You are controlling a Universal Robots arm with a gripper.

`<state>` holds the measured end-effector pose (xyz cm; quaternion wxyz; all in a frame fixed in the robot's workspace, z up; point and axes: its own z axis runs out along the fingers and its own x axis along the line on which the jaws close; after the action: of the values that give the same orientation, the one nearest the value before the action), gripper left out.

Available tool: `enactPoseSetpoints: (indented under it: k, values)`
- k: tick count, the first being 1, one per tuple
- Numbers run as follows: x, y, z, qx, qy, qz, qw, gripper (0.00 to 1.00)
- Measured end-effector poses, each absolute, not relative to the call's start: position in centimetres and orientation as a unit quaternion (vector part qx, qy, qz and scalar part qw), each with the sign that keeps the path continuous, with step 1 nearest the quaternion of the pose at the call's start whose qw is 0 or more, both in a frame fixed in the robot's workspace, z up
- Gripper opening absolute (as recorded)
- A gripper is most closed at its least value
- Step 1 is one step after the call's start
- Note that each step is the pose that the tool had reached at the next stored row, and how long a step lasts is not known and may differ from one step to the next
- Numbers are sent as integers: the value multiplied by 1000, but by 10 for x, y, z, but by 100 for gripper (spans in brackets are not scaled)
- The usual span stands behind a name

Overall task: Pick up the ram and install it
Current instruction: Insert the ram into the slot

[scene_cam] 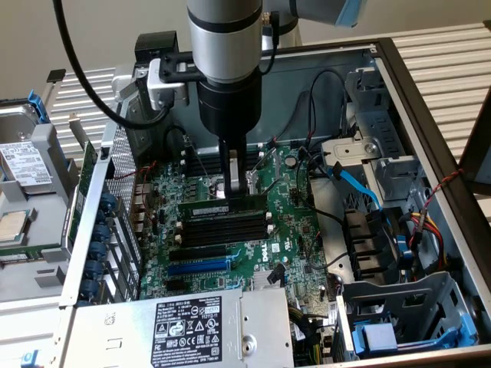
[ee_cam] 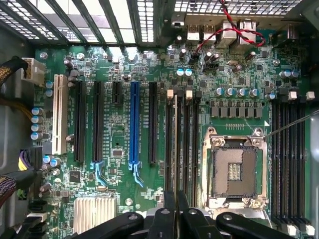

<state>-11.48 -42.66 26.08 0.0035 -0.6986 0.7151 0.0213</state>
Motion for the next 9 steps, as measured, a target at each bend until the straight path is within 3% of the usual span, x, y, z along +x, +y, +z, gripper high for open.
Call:
enactPoseSetpoints:
  k: [9]
  values:
    - [-115, -427, 251, -698, 716, 19, 0, 13]
